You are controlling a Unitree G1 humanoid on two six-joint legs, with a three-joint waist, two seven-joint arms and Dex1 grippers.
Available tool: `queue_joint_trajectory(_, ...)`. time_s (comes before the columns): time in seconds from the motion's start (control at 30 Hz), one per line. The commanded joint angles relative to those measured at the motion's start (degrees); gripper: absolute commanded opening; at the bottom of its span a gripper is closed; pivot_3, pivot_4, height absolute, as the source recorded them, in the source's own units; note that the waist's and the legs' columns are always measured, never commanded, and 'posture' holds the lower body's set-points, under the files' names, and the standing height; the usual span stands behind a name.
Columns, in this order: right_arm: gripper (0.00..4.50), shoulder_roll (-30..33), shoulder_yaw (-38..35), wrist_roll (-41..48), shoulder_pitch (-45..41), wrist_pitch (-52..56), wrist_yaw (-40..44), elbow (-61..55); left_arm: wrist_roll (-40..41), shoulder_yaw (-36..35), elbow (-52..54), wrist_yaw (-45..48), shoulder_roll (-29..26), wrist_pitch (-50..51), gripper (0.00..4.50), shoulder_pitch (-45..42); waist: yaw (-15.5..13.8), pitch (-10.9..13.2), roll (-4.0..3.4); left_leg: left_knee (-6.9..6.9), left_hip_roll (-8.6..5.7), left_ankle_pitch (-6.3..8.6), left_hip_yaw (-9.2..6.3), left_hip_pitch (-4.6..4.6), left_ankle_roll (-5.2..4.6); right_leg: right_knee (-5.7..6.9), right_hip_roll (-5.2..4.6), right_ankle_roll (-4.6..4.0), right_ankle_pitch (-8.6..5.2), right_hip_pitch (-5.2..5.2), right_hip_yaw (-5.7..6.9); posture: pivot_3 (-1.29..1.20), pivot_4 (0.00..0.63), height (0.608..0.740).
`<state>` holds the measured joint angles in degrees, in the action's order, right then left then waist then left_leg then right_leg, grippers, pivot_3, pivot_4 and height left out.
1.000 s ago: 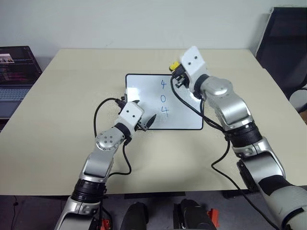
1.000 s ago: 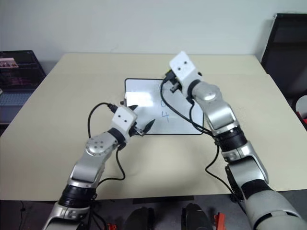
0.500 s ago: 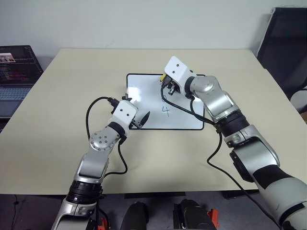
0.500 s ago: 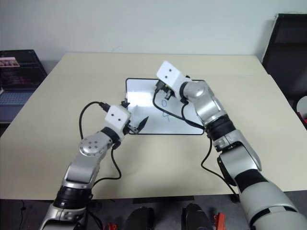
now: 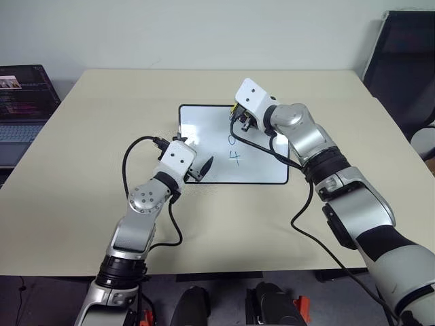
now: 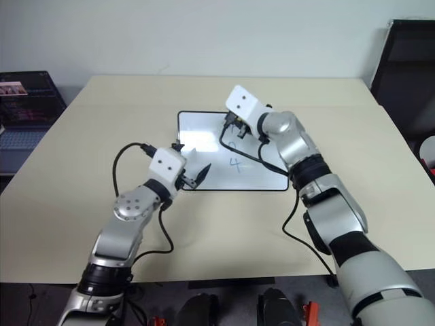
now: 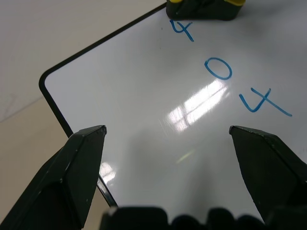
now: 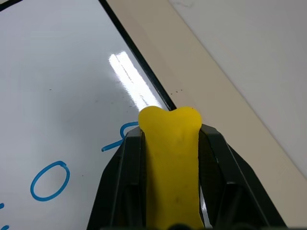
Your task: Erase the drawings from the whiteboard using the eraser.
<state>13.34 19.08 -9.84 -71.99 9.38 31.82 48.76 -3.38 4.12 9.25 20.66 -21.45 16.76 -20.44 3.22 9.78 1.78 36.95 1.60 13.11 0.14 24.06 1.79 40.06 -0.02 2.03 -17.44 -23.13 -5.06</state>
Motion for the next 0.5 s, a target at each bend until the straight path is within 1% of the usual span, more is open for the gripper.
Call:
queue_joint_trajectory(0.03, 1.1, 0.49, -1.19, -0.71, -1.94, -0.22, 1.18, 1.26, -0.49, -0.85, 2.21, -1.39, 0.52, -1.11, 4.5, -1.08, -0.01, 0.0, 0.0, 0.0, 0.0, 0.0, 0.0, 0.0, 0.0, 0.0, 0.0, 0.0, 0.0, 0.0, 0.0, 0.0, 0.15, 0.74)
queue_joint_trajectory(0.27, 1.1, -0.9, -1.13, -0.82, -2.3, 0.02, 2.15, 3.25, -0.57, -2.27, 2.96, -2.46, -0.43, -1.15, 4.5, 0.65, 0.01, 0.0, 0.0, 0.0, 0.0, 0.0, 0.0, -0.01, 0.0, 0.01, -0.01, 0.0, 0.0, 0.0, 0.0, 0.0, 0.15, 0.74)
queue_joint_trajectory(0.5, 1.1, -3.07, 0.37, -1.93, 2.94, 0.42, 2.89, 0.88, -0.63, -3.45, 4.15, -2.78, -1.35, -0.5, 4.5, 1.32, 0.14, -0.04, 0.04, 0.0, 0.02, 0.0, 0.02, -0.08, 0.0, 0.07, 0.0, -0.01, 0.01, 0.03, -0.01, 0.0, 0.15, 0.74)
